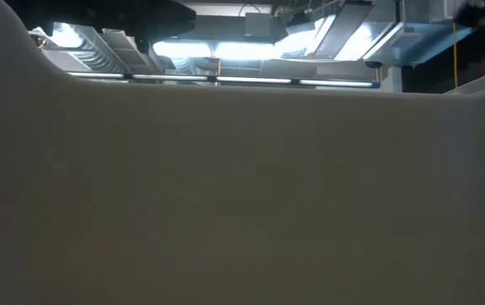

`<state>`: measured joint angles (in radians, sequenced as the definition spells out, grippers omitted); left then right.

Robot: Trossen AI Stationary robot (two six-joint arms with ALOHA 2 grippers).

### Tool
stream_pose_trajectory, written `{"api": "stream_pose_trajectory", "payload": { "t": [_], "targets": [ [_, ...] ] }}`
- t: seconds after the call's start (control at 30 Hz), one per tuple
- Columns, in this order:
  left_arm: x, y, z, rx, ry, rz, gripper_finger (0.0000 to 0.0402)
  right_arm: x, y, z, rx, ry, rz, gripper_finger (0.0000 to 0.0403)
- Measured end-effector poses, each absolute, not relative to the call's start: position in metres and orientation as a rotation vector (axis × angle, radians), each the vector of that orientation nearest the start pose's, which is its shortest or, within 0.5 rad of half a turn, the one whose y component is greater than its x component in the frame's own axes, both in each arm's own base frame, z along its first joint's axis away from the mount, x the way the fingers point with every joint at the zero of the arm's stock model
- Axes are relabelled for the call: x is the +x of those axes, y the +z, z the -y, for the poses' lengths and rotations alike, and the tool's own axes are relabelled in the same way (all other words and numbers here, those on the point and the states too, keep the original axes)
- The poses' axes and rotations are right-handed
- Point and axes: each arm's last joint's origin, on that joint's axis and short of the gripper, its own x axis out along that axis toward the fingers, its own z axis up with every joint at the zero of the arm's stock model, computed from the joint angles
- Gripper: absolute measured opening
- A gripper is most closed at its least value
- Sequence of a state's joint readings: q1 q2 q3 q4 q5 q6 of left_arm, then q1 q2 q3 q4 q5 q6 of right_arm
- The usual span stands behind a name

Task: Sort rubber bands into baskets
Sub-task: Put the red rubber band in the white bin

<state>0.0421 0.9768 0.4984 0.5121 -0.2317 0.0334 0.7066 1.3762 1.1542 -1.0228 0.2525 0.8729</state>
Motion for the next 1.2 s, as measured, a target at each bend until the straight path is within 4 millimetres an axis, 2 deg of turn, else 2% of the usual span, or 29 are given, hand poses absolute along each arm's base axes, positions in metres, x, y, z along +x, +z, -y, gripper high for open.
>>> {"api": "stream_pose_trajectory", "payload": {
  "t": [0.3,0.47,0.97,1.2],
  "targets": [
    [0.213,0.266,-0.016,0.03,0.274,0.029,0.0141,0.211,0.315,-0.153,0.137,-0.096,-0.989,0.0],
    [0.213,0.266,-0.016,0.031,0.274,0.029,0.0141,0.217,0.327,-0.155,0.095,-0.077,-0.887,0.0],
    [0.213,0.266,-0.016,0.029,0.274,0.029,0.0141,0.241,0.344,-0.159,0.099,0.034,-0.652,0.0],
    [0.213,0.266,-0.016,0.026,0.274,0.03,0.0141,0.255,0.34,-0.166,0.111,0.081,-0.617,0.0005]
  ]
}}
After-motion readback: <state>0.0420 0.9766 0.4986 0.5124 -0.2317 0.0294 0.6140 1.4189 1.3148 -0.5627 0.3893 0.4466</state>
